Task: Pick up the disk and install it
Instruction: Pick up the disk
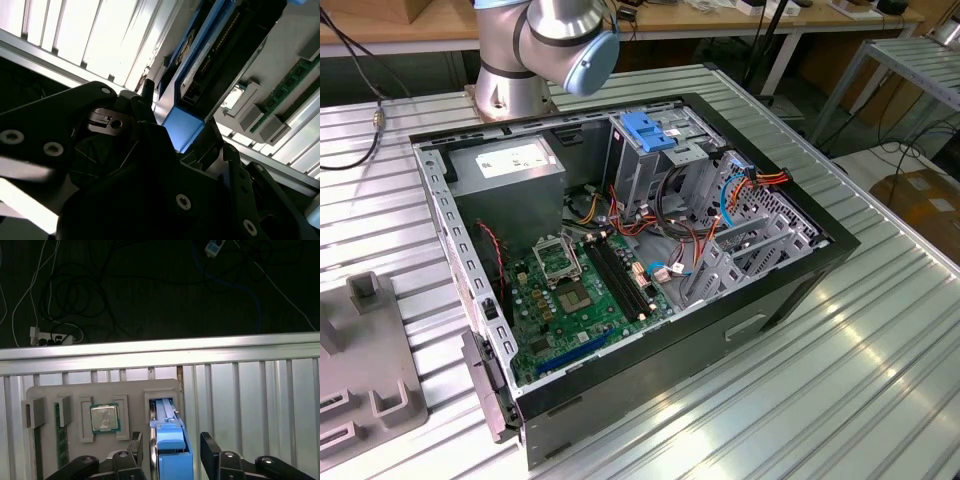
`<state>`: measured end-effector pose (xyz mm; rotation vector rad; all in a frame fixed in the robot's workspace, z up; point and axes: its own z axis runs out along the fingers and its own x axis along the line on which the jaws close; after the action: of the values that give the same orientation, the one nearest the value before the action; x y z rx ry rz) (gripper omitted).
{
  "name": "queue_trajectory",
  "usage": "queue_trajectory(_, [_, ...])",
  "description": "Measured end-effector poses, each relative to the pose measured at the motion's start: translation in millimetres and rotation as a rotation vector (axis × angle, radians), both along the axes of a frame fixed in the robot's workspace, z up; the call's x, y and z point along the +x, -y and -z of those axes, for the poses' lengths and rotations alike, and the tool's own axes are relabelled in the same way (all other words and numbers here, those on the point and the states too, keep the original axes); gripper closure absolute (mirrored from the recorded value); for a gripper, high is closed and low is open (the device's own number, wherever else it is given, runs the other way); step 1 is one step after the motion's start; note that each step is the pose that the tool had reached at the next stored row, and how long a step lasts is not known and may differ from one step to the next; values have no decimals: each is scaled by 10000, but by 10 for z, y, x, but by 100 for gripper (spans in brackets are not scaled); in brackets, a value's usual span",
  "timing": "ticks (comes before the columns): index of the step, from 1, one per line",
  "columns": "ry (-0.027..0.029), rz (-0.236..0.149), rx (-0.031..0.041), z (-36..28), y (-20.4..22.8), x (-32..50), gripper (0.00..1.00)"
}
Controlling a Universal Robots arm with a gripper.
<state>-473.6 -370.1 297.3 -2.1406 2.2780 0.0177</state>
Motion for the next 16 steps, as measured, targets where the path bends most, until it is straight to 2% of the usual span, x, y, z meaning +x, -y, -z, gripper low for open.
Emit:
queue_trajectory(3, [0,1,-1,7,2,0,44])
queue_trajectory(4, [0,1,-4,8,5,0,58])
queue_trajectory(6, [-2,0,-7,9,9,0,58])
queue_trajectory(9, [-1,0,-17,10,39,0,58])
queue_trajectory(16, [0,1,-39,14,61,0,58])
